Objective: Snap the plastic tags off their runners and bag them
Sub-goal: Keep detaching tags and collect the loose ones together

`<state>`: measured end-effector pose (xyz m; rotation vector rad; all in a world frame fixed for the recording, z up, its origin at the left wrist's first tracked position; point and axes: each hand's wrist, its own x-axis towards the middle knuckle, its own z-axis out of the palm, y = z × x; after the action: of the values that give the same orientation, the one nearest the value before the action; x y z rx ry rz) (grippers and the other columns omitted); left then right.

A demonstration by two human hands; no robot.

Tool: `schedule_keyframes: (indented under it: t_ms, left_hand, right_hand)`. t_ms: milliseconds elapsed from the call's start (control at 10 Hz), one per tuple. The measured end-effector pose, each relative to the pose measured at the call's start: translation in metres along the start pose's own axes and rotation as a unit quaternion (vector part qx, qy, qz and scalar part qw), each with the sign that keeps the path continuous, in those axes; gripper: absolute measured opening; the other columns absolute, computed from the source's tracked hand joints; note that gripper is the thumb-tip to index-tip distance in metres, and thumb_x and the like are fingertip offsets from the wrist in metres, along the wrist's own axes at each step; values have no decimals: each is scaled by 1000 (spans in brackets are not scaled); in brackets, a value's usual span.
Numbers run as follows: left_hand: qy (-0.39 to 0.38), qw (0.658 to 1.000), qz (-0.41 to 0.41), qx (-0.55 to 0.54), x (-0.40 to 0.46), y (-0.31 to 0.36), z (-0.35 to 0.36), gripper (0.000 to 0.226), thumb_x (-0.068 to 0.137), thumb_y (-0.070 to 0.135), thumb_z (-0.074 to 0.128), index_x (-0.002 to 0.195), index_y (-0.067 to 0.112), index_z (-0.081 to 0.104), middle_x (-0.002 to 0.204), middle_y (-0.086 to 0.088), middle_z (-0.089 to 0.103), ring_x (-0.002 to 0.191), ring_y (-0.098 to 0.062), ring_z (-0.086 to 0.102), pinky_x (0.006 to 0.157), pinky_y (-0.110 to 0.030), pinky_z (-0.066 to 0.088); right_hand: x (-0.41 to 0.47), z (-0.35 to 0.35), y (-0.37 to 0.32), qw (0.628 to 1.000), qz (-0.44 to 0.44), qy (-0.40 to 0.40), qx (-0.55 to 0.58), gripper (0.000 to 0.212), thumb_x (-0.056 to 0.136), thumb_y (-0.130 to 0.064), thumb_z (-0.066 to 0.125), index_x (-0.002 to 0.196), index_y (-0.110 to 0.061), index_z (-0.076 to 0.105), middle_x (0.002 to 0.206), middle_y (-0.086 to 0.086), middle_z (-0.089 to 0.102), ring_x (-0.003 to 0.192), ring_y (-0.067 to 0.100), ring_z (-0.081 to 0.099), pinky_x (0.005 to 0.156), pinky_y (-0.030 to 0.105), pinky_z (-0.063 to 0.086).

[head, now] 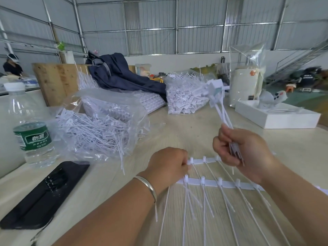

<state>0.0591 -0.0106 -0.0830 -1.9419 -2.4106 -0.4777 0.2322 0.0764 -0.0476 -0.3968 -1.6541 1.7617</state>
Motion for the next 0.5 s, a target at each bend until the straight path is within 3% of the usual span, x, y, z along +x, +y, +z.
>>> schedule_keyframes:
  t_ms: [100,200,300,400,500]
  left_hand:
    - [58,998,-12,-27,1,-2,-2,10,91,27,55,86,23,63,86,4,68,84,-16,62,72,-33,52]
    - [77,995,-22,-54,-1,-4,-3,12,90,25,54,89,21,65,90,4,66,86,-17,61,74,-34,52]
    - [35,995,-34,-84,-7,-3,-4,14,89,27,57,86,18,66,90,1,65,87,-21,61,75,-33,52]
    - [18,993,-39,-108,-6,-5,-5,13,88,22,58,94,14,67,97,-4,67,94,-25,63,81,-35,53]
    - [44,980,-63,-184,-5,-16,-2,35,85,10,68,119,8,61,117,-12,66,107,-29,63,87,-31,53]
  right_hand:
    - [-2,6,1,999,2,19,-39,41,100,-23,39,61,-12,32,51,14,46,31,13,23,36,17,24]
    - [-5,17,4,988,-5,41,-148,42,103,-26,38,64,-11,35,53,20,51,30,18,33,38,22,25]
    - [-8,39,7,974,7,14,-227,40,102,-30,39,69,-8,37,52,19,55,29,22,38,39,24,26]
    - [-3,67,5,951,27,-35,-306,40,103,-27,38,69,-8,44,48,17,57,24,19,33,34,18,26]
    - [9,98,-7,919,12,-74,-388,43,102,-29,39,68,-3,46,47,15,58,23,13,34,35,12,29]
